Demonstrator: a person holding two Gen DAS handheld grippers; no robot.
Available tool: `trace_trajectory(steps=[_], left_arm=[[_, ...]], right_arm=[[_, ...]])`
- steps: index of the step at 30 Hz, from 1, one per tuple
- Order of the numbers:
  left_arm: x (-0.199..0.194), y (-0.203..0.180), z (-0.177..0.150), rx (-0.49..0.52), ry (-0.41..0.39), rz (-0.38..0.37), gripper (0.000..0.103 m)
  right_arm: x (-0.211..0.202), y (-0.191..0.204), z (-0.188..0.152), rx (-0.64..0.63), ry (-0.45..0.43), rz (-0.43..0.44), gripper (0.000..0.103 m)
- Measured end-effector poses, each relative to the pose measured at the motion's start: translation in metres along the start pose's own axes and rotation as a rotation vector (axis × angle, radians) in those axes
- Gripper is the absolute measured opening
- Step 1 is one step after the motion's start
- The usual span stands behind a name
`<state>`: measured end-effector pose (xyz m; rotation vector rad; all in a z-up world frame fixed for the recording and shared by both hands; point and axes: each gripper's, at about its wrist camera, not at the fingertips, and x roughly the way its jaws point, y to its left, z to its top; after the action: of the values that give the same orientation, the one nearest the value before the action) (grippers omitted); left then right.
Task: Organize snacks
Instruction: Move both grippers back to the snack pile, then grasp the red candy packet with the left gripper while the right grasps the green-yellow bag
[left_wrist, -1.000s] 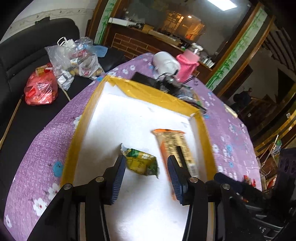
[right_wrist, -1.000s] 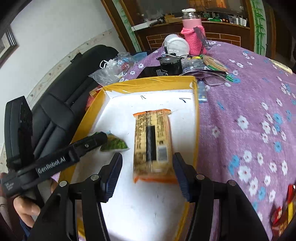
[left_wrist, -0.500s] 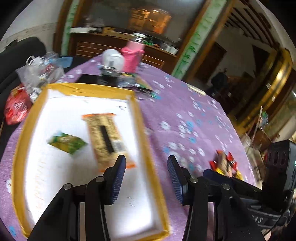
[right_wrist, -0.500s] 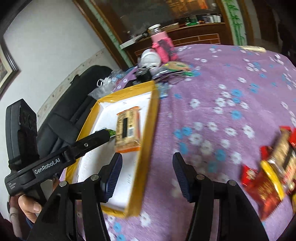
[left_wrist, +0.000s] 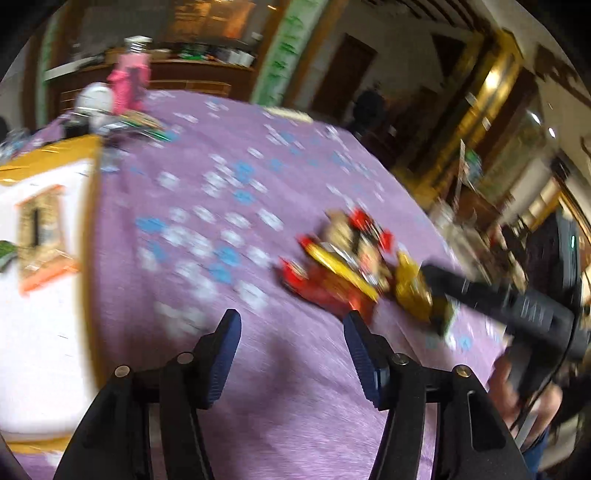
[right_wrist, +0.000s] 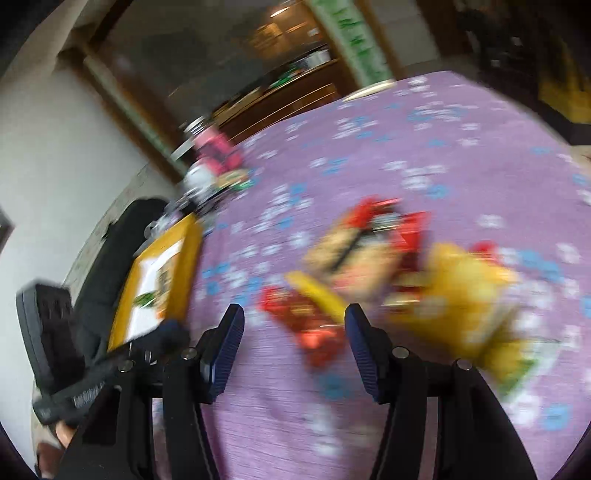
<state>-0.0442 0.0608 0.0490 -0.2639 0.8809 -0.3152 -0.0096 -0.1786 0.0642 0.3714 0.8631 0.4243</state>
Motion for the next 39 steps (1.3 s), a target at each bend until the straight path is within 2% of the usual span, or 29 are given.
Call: trace_trajectory(steps=[4, 8, 12, 15, 18, 21, 23, 28, 31, 35, 38, 39], left_arm=[[0.02, -0.014, -0.012, 0.047, 0.046, 0.014, 0.061], [0.025, -0.018, -0.015, 0.073, 0.041, 0.052, 0.061], [0.033, -0.009, -0.016, 0.043, 0.078, 0.037, 0.061], [0.033, -0.006, -0.018, 0.032, 0.076, 0.023, 0.063], [0.033, -0.008, -0.018, 0.04, 0.079, 0.023, 0.066], [0.033, -0.009, -0.017, 0.04, 0.081, 0.027, 0.066], [0.033, -0.008, -0.013, 0.024, 0.089, 0.019, 0.066], [0.032, -0.015, 0.006, -0.029, 0.084, -0.003, 0.066], [0.044, -0.023, 0.015, -0.075, 0.111, -0.003, 0.072], [0.066, -0.036, 0.02, -0.108, 0.101, 0.106, 0.082], [0.083, -0.042, 0.024, -0.131, 0.109, 0.122, 0.082], [0.088, -0.047, 0.027, -0.103, 0.093, 0.16, 0.082]], right_arm=[[-0.018, -0.043, 0.002, 0.02, -0.026, -0.124, 0.056], [-0.018, -0.068, -0.001, 0.016, 0.004, -0.135, 0.056], [-0.017, -0.06, -0.014, -0.124, 0.034, -0.203, 0.057], [-0.012, -0.049, -0.023, -0.241, 0.069, -0.281, 0.058], [-0.008, -0.053, -0.026, -0.27, 0.084, -0.311, 0.058], [-0.006, -0.056, -0.028, -0.277, 0.091, -0.312, 0.056], [-0.004, -0.056, -0.028, -0.282, 0.091, -0.317, 0.036], [-0.011, -0.068, -0.024, -0.2, 0.049, -0.245, 0.036], [-0.016, -0.068, -0.023, -0.187, 0.025, -0.224, 0.036], [-0.022, -0.066, -0.024, -0.188, -0.004, -0.207, 0.036], [-0.024, -0.067, -0.024, -0.182, -0.017, -0.192, 0.036], [-0.025, -0.067, -0.024, -0.18, -0.019, -0.186, 0.036]])
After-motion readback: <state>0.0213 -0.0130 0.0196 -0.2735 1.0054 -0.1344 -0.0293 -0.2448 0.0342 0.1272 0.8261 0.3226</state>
